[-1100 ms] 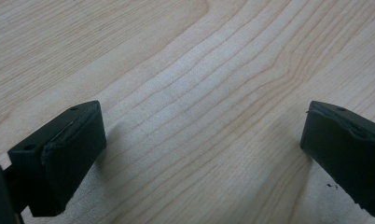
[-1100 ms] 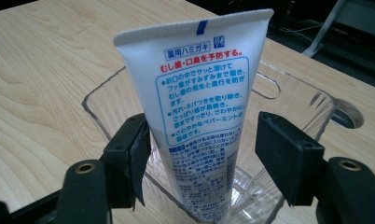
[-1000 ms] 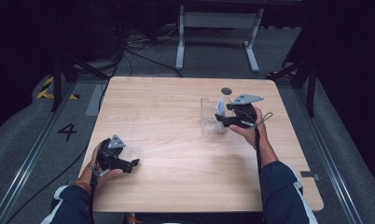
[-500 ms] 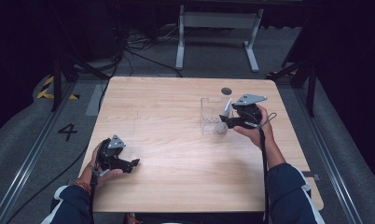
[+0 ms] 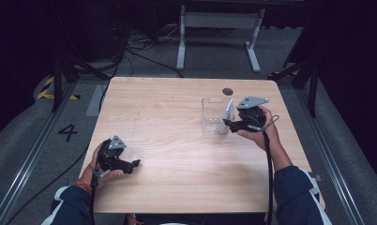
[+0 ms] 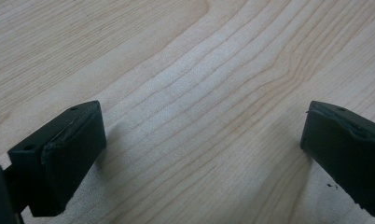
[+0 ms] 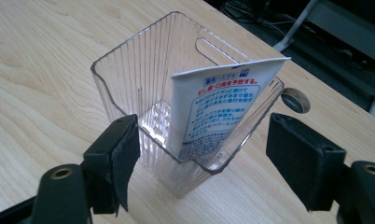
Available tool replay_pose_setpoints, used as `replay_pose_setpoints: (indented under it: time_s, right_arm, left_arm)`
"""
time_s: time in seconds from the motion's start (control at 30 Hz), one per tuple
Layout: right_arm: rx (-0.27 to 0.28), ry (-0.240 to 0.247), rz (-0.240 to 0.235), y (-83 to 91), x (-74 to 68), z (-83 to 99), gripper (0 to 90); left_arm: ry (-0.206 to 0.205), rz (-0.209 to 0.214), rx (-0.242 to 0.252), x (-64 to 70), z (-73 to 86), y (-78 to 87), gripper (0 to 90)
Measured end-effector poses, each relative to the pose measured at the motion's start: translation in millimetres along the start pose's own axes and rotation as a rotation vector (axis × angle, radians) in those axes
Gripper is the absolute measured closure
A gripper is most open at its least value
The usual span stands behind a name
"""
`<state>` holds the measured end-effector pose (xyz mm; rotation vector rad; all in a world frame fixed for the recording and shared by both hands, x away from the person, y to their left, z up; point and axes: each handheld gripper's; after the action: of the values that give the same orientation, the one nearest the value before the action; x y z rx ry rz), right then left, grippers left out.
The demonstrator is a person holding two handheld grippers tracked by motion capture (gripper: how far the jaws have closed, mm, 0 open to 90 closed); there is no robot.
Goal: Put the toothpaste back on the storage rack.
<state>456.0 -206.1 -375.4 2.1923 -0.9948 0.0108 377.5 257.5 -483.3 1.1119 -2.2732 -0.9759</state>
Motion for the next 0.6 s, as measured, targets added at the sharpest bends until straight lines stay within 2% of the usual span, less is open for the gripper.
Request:
replay_pose_setpoints:
  time_s: [0.1, 0.6]
  right_arm:
    - [-0.004, 0.016, 0.002, 3.5, -0.8, 0.5, 25.8]
    - [-0.04, 0.025, 0.025, 20.6, 2.1, 13.4, 24.6]
  left_arm:
    - [0.017, 0.004, -0.003, 1.2, 0.7, 0.1, 0.7]
    - [0.016, 0.004, -0.004, 1.1, 0.6, 0.1, 0.7]
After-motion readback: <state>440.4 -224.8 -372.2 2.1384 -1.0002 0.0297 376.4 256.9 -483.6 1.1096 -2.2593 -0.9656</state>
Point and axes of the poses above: each handheld gripper's, and its own axes: y roughly backward along the jaws, z roughly out of its underside, x roughly to its right, and after that the axes turned 6 degrees about y, right-handed
